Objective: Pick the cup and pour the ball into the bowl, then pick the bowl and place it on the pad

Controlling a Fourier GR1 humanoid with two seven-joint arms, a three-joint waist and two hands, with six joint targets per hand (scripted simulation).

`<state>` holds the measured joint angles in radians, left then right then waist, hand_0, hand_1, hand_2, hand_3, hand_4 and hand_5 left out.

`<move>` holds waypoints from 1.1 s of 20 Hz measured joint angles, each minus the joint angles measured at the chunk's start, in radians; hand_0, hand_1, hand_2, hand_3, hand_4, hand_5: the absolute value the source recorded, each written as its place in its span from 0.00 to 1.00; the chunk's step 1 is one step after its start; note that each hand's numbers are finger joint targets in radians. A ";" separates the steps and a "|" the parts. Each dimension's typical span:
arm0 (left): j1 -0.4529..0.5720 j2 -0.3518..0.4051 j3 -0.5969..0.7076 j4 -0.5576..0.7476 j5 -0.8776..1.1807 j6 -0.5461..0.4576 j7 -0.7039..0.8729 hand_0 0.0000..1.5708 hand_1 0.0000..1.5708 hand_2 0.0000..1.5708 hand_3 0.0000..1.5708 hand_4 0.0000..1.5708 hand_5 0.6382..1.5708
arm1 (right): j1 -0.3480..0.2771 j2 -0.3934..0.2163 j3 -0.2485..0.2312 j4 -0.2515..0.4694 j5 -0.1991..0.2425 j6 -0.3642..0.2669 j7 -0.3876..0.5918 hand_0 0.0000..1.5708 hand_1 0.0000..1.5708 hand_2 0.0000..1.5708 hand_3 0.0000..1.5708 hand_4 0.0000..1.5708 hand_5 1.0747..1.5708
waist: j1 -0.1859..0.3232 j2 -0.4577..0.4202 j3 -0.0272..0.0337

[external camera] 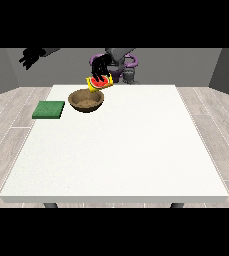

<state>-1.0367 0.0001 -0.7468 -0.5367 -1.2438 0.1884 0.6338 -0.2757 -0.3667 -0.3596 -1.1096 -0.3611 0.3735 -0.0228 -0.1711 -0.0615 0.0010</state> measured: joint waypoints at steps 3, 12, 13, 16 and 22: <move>0.019 0.000 -0.043 -0.061 -0.013 -0.088 -0.001 0.00 0.00 0.73 1.00 0.71 1.00 | -0.013 0.007 0.005 0.010 0.013 -0.023 -0.002 0.00 0.00 0.00 0.11 0.45 0.96 | 0.008 -0.010 -0.0002; 0.098 0.080 0.113 -0.202 0.092 -0.019 -0.076 0.66 0.66 0.96 0.73 0.84 0.99 | 0.076 -0.007 -0.014 0.000 0.006 -0.014 0.002 0.00 0.00 0.00 0.11 0.47 0.96 | 0.065 -0.074 -0.0024; 0.111 0.100 0.158 -0.224 0.136 0.008 -0.102 0.60 0.60 0.87 0.69 0.83 0.98 | 0.085 -0.009 -0.016 -0.002 0.008 -0.018 0.004 0.00 0.00 0.00 0.07 0.47 0.96 | 0.076 -0.080 -0.0034; 0.165 0.137 0.298 -0.299 0.292 0.081 -0.180 0.27 0.27 0.09 0.01 0.78 0.96 | 0.096 -0.009 -0.024 -0.008 0.010 -0.042 0.014 0.00 0.00 0.00 0.07 0.50 0.97 | 0.124 -0.095 -0.0076; 0.189 0.159 0.623 -0.452 0.686 0.092 -0.315 0.00 0.00 0.00 0.00 0.68 1.00 | 0.105 0.011 -0.021 -0.004 0.029 -0.087 0.017 0.00 0.00 0.00 0.00 0.49 0.97 | 0.205 -0.081 -0.0137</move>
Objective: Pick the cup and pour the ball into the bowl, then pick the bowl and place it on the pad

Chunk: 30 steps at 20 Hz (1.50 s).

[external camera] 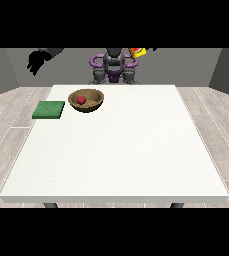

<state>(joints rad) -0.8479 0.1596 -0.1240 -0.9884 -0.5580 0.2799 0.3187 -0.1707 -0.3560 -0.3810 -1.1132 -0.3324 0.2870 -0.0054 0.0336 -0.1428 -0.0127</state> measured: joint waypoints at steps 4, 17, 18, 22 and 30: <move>0.009 0.031 0.179 -0.068 0.258 -0.119 -0.082 0.00 0.00 0.00 0.00 0.67 1.00 | 0.012 0.051 0.008 0.011 0.016 -0.048 -0.017 0.00 0.00 0.00 0.00 0.46 0.99 | 0.050 0.030 0.0037; 0.077 0.286 0.480 -0.098 0.672 -0.522 -0.194 0.00 0.00 0.00 0.00 0.63 0.98 | -0.005 0.207 0.057 0.119 0.079 -0.131 -0.224 0.00 0.00 0.00 0.00 0.39 0.97 | 0.095 0.185 0.0124; 0.077 0.303 0.487 -0.105 0.686 -0.536 -0.180 0.00 0.00 0.00 0.00 0.63 0.97 | -0.021 0.200 0.053 0.144 0.077 -0.125 -0.233 0.00 0.00 0.00 0.00 0.38 0.97 | 0.095 0.188 0.0128; 0.120 0.348 0.520 -0.124 0.731 -0.570 -0.179 0.00 0.00 0.00 0.00 0.64 0.96 | -0.059 0.208 0.065 0.221 0.088 -0.124 -0.282 0.00 0.00 0.00 0.00 0.34 0.97 | 0.074 0.203 0.0131; 0.142 0.399 0.546 -0.190 0.795 -0.595 -0.148 0.00 0.00 0.00 0.00 0.65 0.96 | -0.119 0.193 0.052 0.370 0.096 -0.096 -0.445 0.00 0.00 0.00 0.00 0.30 0.96 | 0.080 0.251 -0.0013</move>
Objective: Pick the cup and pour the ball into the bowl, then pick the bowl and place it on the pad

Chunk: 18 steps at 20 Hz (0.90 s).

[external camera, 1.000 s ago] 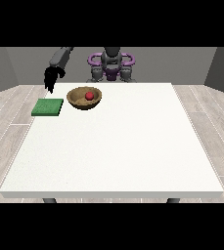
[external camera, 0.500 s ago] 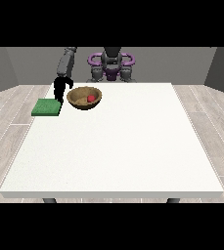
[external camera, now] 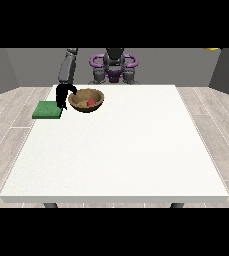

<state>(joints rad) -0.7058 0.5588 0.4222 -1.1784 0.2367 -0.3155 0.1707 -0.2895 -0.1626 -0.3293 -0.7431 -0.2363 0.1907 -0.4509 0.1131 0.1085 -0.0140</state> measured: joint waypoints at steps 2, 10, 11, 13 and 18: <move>0.007 0.000 -0.001 -0.018 0.004 0.001 -0.005 0.00 0.00 0.00 0.00 0.65 0.97 | 0.001 -0.001 -0.001 0.002 -0.003 0.011 -0.022 0.00 0.00 0.00 0.00 0.28 0.95 | 0.003 0.011 -0.0077; 0.000 0.023 0.005 -0.043 0.032 -0.009 0.014 0.00 0.00 0.00 0.00 0.65 0.97 | -0.010 -0.002 0.007 -0.002 0.012 -0.017 -0.037 0.00 0.00 0.00 0.00 0.30 0.96 | 0.010 0.030 -0.0141; 0.005 0.023 0.005 -0.046 0.036 -0.017 0.006 0.00 0.00 0.00 0.00 0.65 0.97 | -0.012 0.002 0.007 -0.005 0.017 -0.037 -0.033 0.00 0.00 0.00 0.00 0.30 0.95 | 0.015 0.031 -0.0162; 0.009 0.040 0.016 -0.032 0.044 -0.028 0.009 0.00 0.00 0.00 0.00 0.65 0.97 | -0.014 0.018 0.015 -0.012 0.031 -0.069 -0.034 0.00 0.00 0.00 0.00 0.32 0.97 | 0.010 0.029 -0.0159; -0.002 0.065 0.039 -0.042 0.078 -0.053 0.007 0.00 0.00 0.00 0.00 0.65 0.96 | 0.014 0.025 0.016 -0.051 0.045 -0.140 -0.011 1.00 1.00 1.00 0.98 0.58 0.80 | 0.043 0.052 -0.0359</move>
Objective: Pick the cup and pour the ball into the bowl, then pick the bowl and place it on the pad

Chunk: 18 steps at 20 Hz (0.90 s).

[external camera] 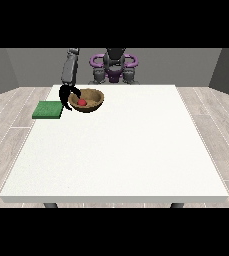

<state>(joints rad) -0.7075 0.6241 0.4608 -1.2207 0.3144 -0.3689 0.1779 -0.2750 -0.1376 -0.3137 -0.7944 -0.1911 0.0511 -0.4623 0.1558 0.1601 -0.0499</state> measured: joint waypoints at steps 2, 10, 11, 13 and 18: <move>-0.011 0.012 0.008 -0.005 0.012 -0.006 0.002 0.00 0.00 0.00 0.00 0.67 0.95 | 0.021 -0.004 0.015 -0.031 0.023 -0.035 0.013 1.00 1.00 1.00 1.00 0.58 0.81 | 0.014 0.013 -0.0049; -0.002 0.034 0.034 0.008 0.045 -0.033 0.007 0.00 0.00 0.00 0.00 0.75 0.95 | 0.065 -0.024 0.068 -0.136 0.089 -0.145 0.138 1.00 1.00 1.00 0.81 0.65 0.95 | 0.037 0.021 0.0171; -0.001 0.038 0.036 0.015 0.047 -0.036 0.008 0.00 0.00 0.00 0.00 0.76 0.95 | 0.064 -0.027 0.074 -0.149 0.090 -0.157 0.178 1.00 1.00 1.00 0.79 0.64 0.95 | 0.034 0.019 0.0239; 0.011 0.049 0.047 0.041 0.047 -0.043 0.004 0.00 0.00 0.00 0.00 0.76 0.95 | 0.055 -0.041 0.089 -0.174 0.096 -0.178 0.268 1.00 1.00 1.00 0.71 0.65 0.95 | 0.023 0.008 0.0398; 0.052 0.062 0.068 0.084 0.038 -0.045 -0.014 0.00 0.00 0.00 0.00 0.76 0.97 | 0.029 -0.166 0.080 -0.207 0.094 -0.158 0.461 1.00 1.00 1.00 0.62 0.67 0.97 | -0.023 -0.021 0.0557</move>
<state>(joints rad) -0.6557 0.6866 0.5285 -1.1367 0.3528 -0.4136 0.1637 -0.2459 -0.3037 -0.2338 -1.0013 -0.0974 -0.1073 -0.0017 0.1332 0.1396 0.0058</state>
